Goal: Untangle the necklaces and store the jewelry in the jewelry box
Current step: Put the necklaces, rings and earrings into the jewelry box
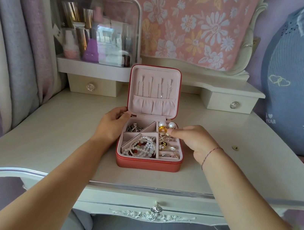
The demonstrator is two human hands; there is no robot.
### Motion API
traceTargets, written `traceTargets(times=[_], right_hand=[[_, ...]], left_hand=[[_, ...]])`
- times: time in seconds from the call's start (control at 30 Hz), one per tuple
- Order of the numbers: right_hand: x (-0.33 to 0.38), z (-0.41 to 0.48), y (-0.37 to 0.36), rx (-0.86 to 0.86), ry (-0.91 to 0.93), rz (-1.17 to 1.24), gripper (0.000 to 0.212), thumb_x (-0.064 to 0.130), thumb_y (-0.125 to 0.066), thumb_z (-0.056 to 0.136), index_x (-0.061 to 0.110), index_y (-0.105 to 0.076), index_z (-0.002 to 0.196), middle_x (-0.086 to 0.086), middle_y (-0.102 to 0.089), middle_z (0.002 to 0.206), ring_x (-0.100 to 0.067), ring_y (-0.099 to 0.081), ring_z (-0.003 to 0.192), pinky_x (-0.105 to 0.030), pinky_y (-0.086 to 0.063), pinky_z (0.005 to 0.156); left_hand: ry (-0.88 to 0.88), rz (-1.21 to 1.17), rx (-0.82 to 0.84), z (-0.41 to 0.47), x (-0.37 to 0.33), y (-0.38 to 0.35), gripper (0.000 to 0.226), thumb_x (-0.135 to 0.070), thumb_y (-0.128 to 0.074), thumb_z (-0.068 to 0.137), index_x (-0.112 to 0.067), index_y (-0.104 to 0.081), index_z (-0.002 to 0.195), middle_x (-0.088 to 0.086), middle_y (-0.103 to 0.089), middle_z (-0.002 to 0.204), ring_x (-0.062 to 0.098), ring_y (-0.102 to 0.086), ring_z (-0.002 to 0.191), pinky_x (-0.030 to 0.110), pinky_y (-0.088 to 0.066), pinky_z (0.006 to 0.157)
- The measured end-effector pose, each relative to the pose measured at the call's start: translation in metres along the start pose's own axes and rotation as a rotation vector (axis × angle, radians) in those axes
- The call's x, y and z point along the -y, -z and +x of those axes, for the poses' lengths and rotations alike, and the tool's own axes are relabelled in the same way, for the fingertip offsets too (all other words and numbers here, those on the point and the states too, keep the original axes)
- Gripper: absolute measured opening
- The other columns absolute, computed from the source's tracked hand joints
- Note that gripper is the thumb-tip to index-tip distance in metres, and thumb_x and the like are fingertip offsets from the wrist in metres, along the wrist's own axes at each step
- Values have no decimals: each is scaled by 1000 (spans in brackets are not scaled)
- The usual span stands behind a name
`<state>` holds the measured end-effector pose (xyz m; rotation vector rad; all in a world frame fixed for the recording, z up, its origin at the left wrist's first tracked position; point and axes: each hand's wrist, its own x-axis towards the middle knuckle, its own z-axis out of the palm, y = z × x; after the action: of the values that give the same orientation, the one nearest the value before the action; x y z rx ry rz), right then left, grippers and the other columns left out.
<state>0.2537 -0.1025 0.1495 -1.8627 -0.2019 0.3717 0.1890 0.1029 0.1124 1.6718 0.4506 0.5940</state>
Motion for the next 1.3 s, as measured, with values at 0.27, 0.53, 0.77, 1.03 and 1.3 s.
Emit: traceTargets(times=[0.27,0.53,0.77,1.03,1.3], right_hand=[[-7,3,-8,-77,48,32,15,16,-80,75,13,-67,69,-4,-61,70,-14,-53,65,-23,-38,58],[-14,8,-4,-129,127,-11,18,11,-79,75,12,-62,69,0,-60,69,-11,-51,64,-20,-39,58],[-18,12,-4,-130,212,-96,14,12,-78,75,10,-65,74,2,-61,69,-13,-53,65,-24,-42,61],[-29,7,39,-291,470,-58,16,9,-66,86,23,-67,78,9,-65,76,3,-55,67,-11,-41,66],[-17,13,15,-136,655,-402,12,16,-70,85,23,-76,94,5,-60,84,-3,-54,72,-9,-38,66]], left_hand=[[-3,17,2,-1,0,1,15,-22,-56,96,-30,-69,94,-3,-74,97,22,-68,100,47,-50,98],[-12,13,9,-2,-1,0,15,-19,-55,97,-23,-68,103,0,-74,100,21,-68,99,45,-50,98],[-21,15,4,-1,1,1,15,-21,-54,97,-24,-68,105,-6,-73,98,15,-68,96,42,-51,98],[-24,8,9,1,2,1,16,-20,-54,97,-23,-68,105,-4,-74,99,18,-68,99,43,-50,98],[-13,18,-6,1,2,0,15,-20,-55,97,-22,-68,105,-1,-73,102,19,-68,100,45,-50,99]])
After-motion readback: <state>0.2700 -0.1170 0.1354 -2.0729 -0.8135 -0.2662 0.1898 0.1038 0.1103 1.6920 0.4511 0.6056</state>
